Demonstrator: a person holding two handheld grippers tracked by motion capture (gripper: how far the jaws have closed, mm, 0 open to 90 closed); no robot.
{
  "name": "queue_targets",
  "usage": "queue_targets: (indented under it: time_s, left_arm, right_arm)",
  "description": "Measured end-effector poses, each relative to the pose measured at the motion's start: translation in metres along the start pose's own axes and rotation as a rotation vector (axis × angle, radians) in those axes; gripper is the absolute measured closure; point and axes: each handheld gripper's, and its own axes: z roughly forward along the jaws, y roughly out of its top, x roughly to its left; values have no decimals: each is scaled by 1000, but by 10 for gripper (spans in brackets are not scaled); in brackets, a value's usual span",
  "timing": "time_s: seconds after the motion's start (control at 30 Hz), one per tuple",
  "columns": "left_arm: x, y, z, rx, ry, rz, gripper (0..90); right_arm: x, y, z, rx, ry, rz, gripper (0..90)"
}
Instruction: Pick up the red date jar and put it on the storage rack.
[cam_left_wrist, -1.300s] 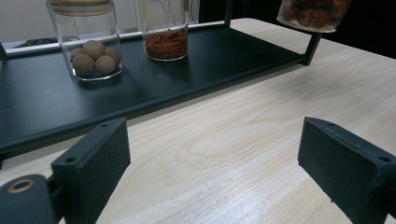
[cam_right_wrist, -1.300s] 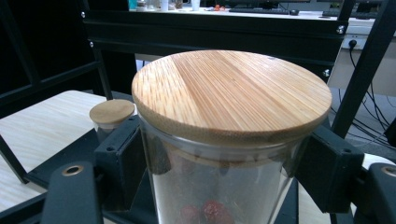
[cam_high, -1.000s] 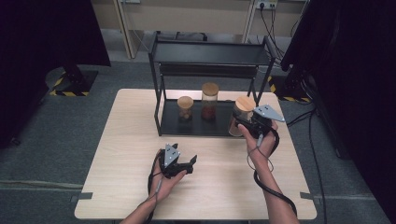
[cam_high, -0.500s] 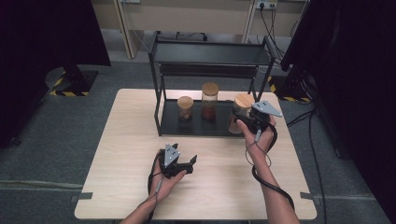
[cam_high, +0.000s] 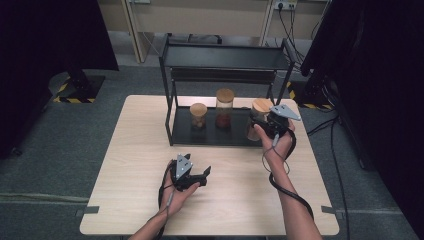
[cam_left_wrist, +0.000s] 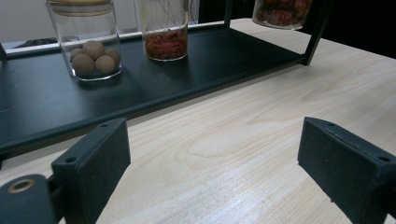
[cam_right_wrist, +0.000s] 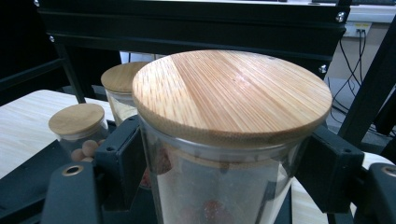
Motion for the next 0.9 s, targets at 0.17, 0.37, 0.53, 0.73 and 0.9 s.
queue_targets:
  time_s: [0.17,0.37,0.53,0.73,0.9]
  left_arm:
    - [0,0,0,0,1,4,87]
    - [0,0,0,0,1,5,87]
    - [0,0,0,1,0,3,87]
    - [0,0,0,0,0,4,87]
    - [0,0,0,0,-1,3,87]
  right_arm:
    - [-1,1,5,2,-5,5,254]
    - [-1,6,11,0,-10,-1,254]
    - [-1,10,17,-1,-14,-2,254]
    - [1,12,24,6,-18,-8,254]
    - [0,13,30,9,-25,-5,254]
